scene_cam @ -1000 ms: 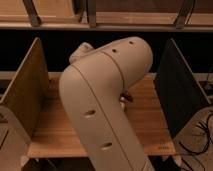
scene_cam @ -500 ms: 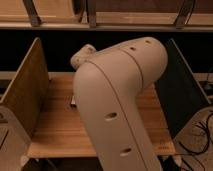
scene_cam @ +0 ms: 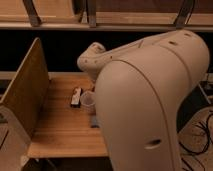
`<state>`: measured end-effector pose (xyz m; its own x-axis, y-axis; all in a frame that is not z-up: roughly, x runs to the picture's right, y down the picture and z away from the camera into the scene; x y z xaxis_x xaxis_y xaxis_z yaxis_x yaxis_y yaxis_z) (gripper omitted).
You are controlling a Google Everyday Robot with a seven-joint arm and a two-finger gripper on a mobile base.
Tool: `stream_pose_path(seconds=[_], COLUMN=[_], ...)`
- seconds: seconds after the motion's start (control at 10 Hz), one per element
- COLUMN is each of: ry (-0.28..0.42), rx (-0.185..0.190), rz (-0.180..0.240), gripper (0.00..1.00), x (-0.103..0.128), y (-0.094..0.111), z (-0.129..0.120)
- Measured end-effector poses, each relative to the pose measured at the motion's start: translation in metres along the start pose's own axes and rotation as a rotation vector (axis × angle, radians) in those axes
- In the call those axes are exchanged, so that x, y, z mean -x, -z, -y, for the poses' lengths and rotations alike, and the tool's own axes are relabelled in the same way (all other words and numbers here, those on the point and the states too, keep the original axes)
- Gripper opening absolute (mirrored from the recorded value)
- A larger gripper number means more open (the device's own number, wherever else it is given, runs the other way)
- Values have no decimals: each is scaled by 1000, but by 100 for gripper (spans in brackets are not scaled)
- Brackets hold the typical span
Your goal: Place the white sponge in the ceramic bowl
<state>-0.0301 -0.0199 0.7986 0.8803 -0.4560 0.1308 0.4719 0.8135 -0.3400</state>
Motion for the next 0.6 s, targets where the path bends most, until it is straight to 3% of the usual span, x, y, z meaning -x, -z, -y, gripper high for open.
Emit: stream_pose_path(seconds=[0.1,0.3,0.6], ry=[-23,-37,-34], rx=[3,70,85], rz=[19,34,36], gripper=[80,80,80], x=[6,20,24], y=[0,-12,-14], z=[-16,-53,-60])
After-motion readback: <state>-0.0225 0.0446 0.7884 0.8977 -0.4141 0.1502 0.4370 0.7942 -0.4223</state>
